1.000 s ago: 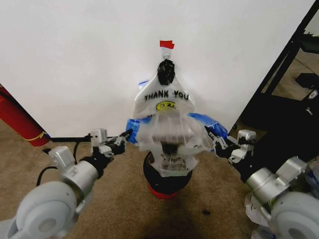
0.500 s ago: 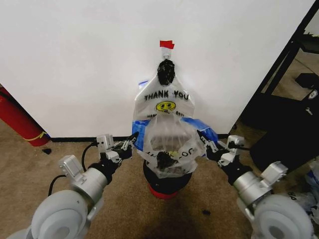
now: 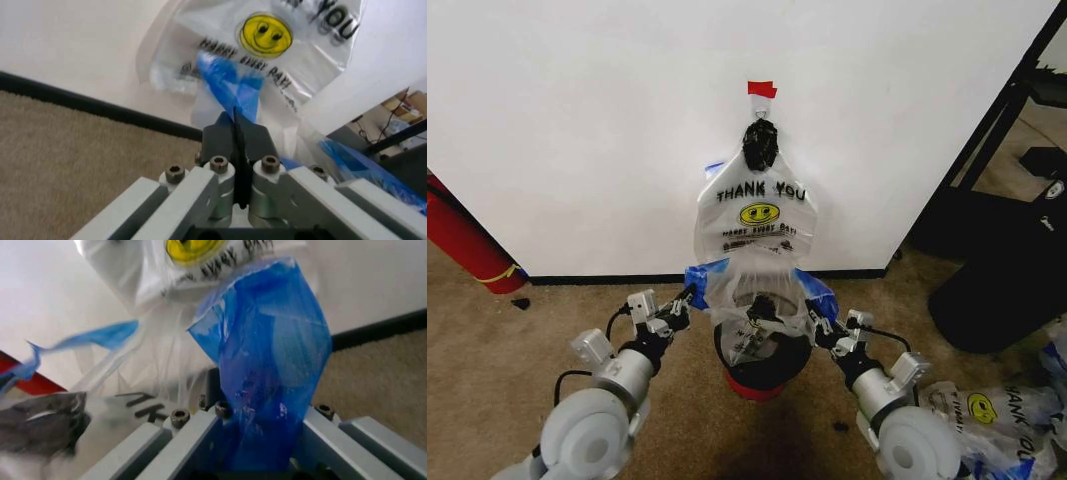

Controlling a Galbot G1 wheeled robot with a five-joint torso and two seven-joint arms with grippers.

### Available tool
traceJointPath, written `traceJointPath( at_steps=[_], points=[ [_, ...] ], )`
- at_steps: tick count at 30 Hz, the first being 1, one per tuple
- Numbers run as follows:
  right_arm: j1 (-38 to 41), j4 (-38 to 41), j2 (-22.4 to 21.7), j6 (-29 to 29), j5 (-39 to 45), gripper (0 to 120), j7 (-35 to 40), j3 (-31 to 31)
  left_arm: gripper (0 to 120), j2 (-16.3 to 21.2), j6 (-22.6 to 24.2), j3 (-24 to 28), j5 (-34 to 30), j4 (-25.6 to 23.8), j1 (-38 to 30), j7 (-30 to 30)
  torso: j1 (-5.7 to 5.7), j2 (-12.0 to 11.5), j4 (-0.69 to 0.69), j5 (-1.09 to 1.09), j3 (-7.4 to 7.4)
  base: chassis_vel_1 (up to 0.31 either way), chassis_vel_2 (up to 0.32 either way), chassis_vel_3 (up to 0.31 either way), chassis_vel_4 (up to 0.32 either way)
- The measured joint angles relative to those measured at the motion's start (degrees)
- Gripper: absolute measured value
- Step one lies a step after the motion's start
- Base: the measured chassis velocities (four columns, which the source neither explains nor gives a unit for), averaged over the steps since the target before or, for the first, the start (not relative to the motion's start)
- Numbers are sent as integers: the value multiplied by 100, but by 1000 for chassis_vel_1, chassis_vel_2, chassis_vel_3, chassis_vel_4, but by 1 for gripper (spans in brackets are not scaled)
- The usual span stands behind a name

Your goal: Pick up the garbage bag from the wall and place it over the trash bin.

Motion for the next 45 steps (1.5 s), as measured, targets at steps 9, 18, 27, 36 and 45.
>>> traceJointPath(
  at_steps=[9,18,27,36,45],
  points=[
    [-523,127,-112,269,-282,0,-8,296,0,-361,-270,213,755,180,626,83,0,0,0,-1,-1,0,0,0,0],
    [-622,-305,203,489,-700,0,2,169,0,-550,-371,390,1071,649,706,-64,0,0,0,0,0,0,0,0,0],
    [-1089,-372,306,430,-910,0,174,193,0,-348,-127,242,1163,308,1386,-184,0,0,0,0,-1,0,0,0,0],
    [-878,-629,365,222,-914,0,313,79,0,-186,106,348,1116,541,1351,-227,0,0,0,0,0,0,0,0,0],
    [-409,-1048,402,52,-758,0,431,6,0,-48,324,544,1035,916,1052,-203,0,0,0,0,0,0,0,0,0]
  ],
)
